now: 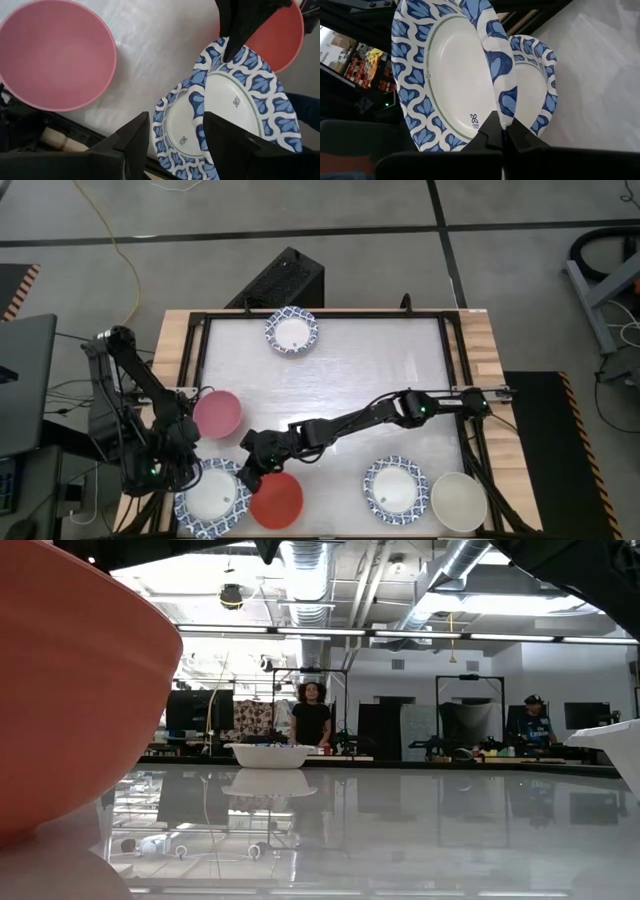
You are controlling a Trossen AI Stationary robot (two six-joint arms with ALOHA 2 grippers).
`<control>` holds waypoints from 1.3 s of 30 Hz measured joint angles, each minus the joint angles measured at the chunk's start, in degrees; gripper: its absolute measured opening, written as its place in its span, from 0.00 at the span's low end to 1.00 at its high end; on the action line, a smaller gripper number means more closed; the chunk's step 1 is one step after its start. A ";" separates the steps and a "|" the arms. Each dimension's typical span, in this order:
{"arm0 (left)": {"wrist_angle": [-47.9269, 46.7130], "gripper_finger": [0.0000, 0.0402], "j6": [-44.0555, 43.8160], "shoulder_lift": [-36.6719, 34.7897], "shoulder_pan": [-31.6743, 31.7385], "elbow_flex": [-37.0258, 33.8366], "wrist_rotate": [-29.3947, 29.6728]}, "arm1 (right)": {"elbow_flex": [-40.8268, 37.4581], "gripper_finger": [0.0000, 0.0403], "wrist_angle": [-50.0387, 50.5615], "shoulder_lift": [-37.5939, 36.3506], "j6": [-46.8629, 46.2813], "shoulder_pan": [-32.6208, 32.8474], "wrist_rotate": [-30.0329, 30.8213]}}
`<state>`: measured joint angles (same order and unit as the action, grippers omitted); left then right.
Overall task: Nest bowls inside each other by size order
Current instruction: Stack the white bowl onto the other white bowl
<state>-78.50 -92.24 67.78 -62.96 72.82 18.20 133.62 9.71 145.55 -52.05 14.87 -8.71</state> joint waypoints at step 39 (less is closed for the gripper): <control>11.04 0.19 0.29 3.94 0.04 -7.74 -8.98 | 0.00 0.01 0.09 -0.08 -0.02 -0.44 -0.13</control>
<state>-67.46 -91.95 71.72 -62.92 65.08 9.22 133.62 9.80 145.47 -52.07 14.44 -8.84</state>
